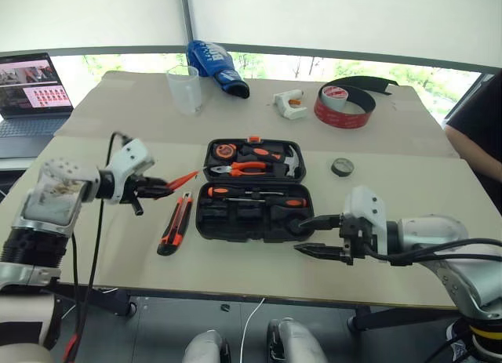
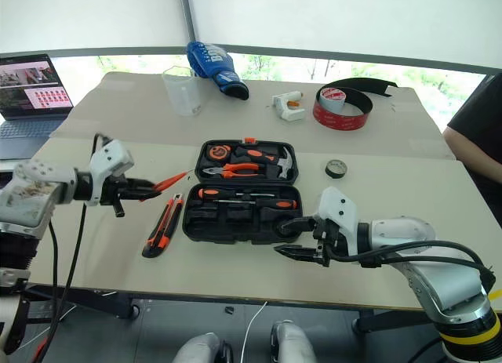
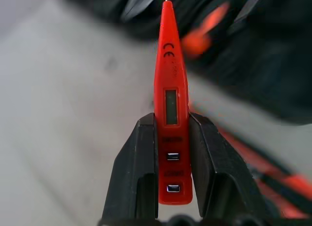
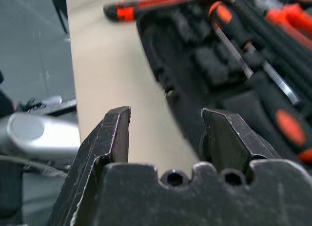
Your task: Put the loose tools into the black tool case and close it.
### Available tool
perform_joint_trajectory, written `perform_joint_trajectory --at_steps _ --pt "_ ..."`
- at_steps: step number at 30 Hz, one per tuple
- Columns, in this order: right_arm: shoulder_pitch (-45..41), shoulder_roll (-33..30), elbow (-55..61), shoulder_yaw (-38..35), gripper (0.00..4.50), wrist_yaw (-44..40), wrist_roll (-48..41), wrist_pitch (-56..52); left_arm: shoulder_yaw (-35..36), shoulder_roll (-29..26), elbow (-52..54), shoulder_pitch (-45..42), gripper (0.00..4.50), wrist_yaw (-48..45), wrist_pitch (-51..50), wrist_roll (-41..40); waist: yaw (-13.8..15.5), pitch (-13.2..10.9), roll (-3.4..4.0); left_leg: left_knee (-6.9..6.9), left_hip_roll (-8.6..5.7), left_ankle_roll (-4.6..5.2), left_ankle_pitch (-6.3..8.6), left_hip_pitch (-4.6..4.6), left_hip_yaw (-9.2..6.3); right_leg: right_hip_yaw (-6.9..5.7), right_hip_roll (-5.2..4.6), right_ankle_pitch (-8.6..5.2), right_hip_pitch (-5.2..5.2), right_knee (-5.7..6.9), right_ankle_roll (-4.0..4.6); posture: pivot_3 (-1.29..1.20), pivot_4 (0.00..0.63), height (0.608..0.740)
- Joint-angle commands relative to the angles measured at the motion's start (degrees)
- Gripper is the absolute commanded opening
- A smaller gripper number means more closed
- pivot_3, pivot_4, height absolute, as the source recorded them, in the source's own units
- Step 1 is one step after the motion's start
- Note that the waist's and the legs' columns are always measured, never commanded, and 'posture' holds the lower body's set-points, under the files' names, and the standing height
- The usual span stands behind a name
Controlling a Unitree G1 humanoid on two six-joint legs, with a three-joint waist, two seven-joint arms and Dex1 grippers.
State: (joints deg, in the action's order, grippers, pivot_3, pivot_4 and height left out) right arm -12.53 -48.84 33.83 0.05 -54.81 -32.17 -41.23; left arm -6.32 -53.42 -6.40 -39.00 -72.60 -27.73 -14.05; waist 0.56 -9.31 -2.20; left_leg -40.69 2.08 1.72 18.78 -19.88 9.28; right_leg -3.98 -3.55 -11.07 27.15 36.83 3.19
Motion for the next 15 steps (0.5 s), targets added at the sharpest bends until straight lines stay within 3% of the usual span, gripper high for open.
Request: perform_joint_trajectory --at_steps 1,7,15 --pt "0.4 -0.3 2.2 -1.5 3.3 0.8 0.4 2.1 -4.9 2.4 3.4 -2.3 0.43 -4.1 3.4 1.3 0.1 0.0 0.0 -0.04 0.0 0.0 0.0 0.01 0.0 0.03 0.02 -0.13 -0.03 -0.01 -0.24 0.0 0.15 0.73" --pt "0.2 0.6 2.9 -1.4 3.3 3.4 0.0 1.7 -12.7 6.6 -3.4 -6.2 0.43 -7.7 11.7 8.3 -0.3 0.0 -0.02 -0.15 -0.05 0.1 -0.03 -0.01 -0.06 0.23 0.08 -0.04 -0.17 0.02 -0.47 0.0 0.15 0.73" --pt "1.9 1.2 4.3 -2.2 3.3 6.1 -0.8 1.3 -16.3 13.4 -19.2 -13.6 0.43 -8.1 21.9 14.7 0.1 0.0 -0.02 -0.29 -0.11 0.34 0.08 -0.27 -0.27 0.02 0.08 0.17 -0.11 -0.11 -0.09 0.0 0.15 0.73"
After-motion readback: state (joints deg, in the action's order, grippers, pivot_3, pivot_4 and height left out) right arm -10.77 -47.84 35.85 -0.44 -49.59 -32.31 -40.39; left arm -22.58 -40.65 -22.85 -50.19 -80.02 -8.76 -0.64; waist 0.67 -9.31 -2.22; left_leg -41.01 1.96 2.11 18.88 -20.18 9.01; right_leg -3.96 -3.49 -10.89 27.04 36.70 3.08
